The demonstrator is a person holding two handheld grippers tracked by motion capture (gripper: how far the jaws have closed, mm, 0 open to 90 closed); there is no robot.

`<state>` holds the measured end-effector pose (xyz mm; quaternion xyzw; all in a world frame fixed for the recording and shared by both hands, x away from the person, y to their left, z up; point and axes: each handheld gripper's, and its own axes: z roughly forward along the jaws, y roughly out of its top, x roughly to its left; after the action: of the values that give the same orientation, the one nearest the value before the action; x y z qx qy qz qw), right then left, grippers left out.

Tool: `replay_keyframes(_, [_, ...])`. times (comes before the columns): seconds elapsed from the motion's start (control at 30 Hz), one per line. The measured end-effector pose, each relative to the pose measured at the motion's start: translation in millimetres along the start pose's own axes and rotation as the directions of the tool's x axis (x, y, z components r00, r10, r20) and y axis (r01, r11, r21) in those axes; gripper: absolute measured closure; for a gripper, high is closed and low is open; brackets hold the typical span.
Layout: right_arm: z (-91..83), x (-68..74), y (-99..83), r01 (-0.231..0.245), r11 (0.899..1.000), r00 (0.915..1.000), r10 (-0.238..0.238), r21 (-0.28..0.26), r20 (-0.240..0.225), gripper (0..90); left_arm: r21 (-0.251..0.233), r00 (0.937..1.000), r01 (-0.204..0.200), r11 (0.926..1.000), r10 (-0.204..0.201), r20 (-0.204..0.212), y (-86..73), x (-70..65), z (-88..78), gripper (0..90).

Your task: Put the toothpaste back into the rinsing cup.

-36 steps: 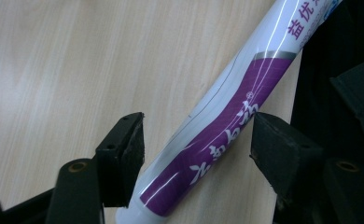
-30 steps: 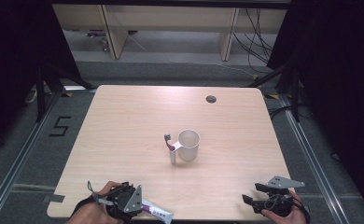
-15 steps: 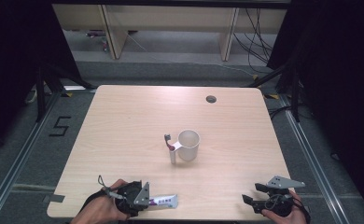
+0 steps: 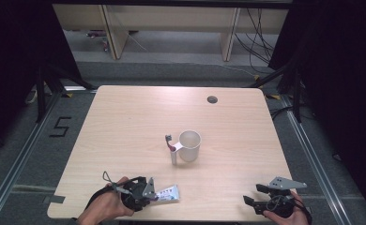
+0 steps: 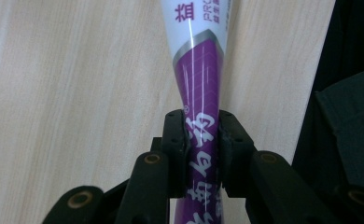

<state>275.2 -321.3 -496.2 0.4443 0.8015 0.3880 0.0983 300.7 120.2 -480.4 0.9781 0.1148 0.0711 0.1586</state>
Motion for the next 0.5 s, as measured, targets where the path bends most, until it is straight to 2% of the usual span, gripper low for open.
replay_keyframes(0.03, [-0.1, -0.1, -0.1, -0.002, 1.000, 1.0000, 0.002, 0.001, 0.002, 27.4, 0.007, 1.0000, -0.005, 1.0000, 0.005, 0.001, 0.5, 0.8, 0.0, 75.1])
replay_keyframes(0.1, [-0.6, 0.0, 0.1, -0.008, 1.000, 1.0000, 0.008, 0.001, 0.002, 27.4, 0.016, 0.9998, 0.017, 0.9997, -0.017, 0.008, 1.9, 0.7, 0.6, 75.1])
replay_keyframes(0.13, [-1.3, -0.2, 0.3, -0.006, 1.000, 1.0000, 0.006, 0.008, 0.003, 27.4, 0.027, 1.0000, -0.002, 0.9996, 0.001, 0.005, 3.4, 2.8, 0.4, 75.1])
replay_keyframes(0.2, [-0.5, 0.1, 0.0, -0.008, 1.000, 1.0000, 0.008, 0.003, 0.001, 27.4, 0.040, 0.9996, 0.023, 0.9989, -0.024, 0.014, 5.4, 2.8, 1.6, 75.1])
replay_keyframes(0.3, [-0.2, 0.1, -0.1, -0.002, 1.000, 1.0000, 0.002, 0.000, 0.002, 27.4, 0.078, 0.9992, 0.026, 0.9966, -0.028, 0.029, 9.1, 5.2, 2.3, 75.0])
replay_keyframes(0.5, [-1.7, -0.1, 0.3, -0.007, 1.000, 1.0000, 0.007, 0.006, 0.000, 27.4, 0.087, 0.9991, 0.025, 0.9959, -0.028, 0.032, 10.6, 5.4, 4.1, 75.1])
